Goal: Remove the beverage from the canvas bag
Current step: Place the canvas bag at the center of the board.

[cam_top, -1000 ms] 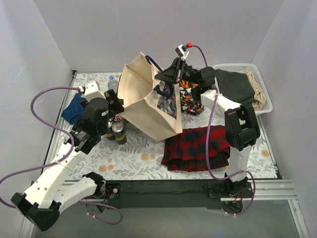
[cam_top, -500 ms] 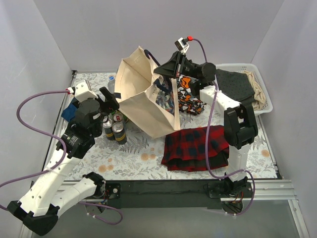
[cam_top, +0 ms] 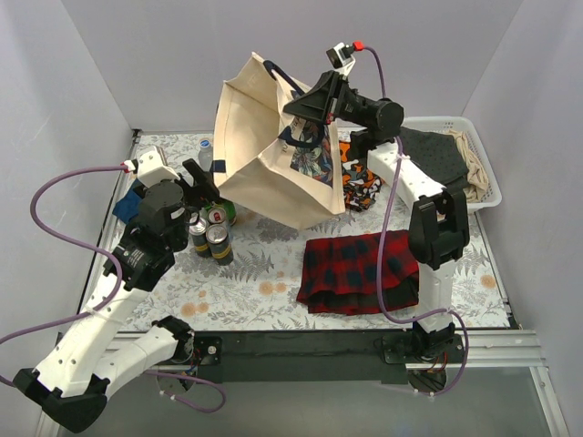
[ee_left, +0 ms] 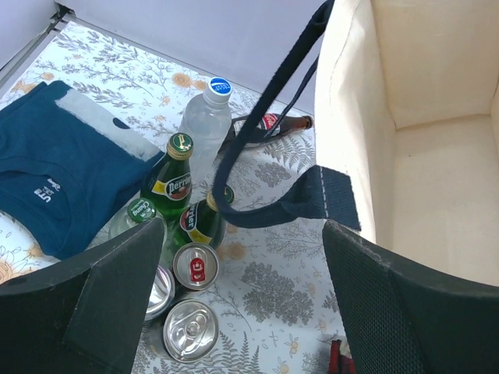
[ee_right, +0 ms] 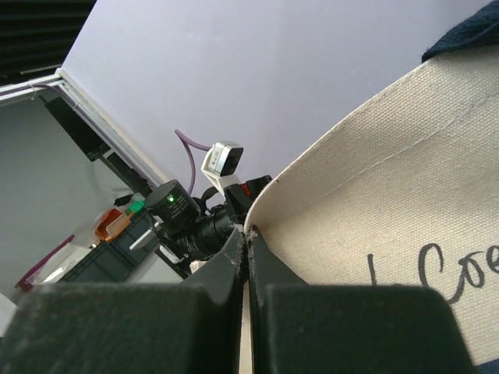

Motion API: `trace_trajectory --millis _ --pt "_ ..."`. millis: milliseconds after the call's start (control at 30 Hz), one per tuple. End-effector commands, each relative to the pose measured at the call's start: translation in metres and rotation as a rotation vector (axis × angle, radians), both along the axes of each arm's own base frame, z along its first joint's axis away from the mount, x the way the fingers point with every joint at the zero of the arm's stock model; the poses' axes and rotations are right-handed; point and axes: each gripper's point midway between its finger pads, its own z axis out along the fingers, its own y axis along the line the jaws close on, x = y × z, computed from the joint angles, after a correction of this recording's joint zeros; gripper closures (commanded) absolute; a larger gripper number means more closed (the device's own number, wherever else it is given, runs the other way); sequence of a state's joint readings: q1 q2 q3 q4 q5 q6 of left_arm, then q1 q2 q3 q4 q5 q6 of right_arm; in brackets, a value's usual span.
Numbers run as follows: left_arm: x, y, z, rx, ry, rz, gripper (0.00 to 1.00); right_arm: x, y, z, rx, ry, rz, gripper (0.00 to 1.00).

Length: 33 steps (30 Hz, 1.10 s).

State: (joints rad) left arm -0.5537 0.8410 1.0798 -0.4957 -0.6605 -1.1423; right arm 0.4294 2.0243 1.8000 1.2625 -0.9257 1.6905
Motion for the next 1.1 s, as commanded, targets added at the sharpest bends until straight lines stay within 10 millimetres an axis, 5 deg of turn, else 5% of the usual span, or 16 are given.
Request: trace_trajectory --millis 0,367,867,1067 --pt "-0.001 0.004 0.004 0.0 -0.012 0.018 0.19 -0.038 -0.03 0.053 0.187 -0.287 -0.051 0.99" --pt "0.003 -0.007 -0.002 -0.003 0.004 -0.027 0.18 -0.035 -0.067 0.022 0.197 -0.234 -0.11 0.99" --pt "0.026 -0.063 -0.02 0.0 0.073 -0.25 0.18 0.004 -0.085 -0.043 0.102 -0.162 -0.202 0.99" --pt "0.041 -0.085 -0.025 0.027 0.108 -0.322 0.18 0.009 -0.108 -0.056 0.153 -0.091 -0.194 0.99"
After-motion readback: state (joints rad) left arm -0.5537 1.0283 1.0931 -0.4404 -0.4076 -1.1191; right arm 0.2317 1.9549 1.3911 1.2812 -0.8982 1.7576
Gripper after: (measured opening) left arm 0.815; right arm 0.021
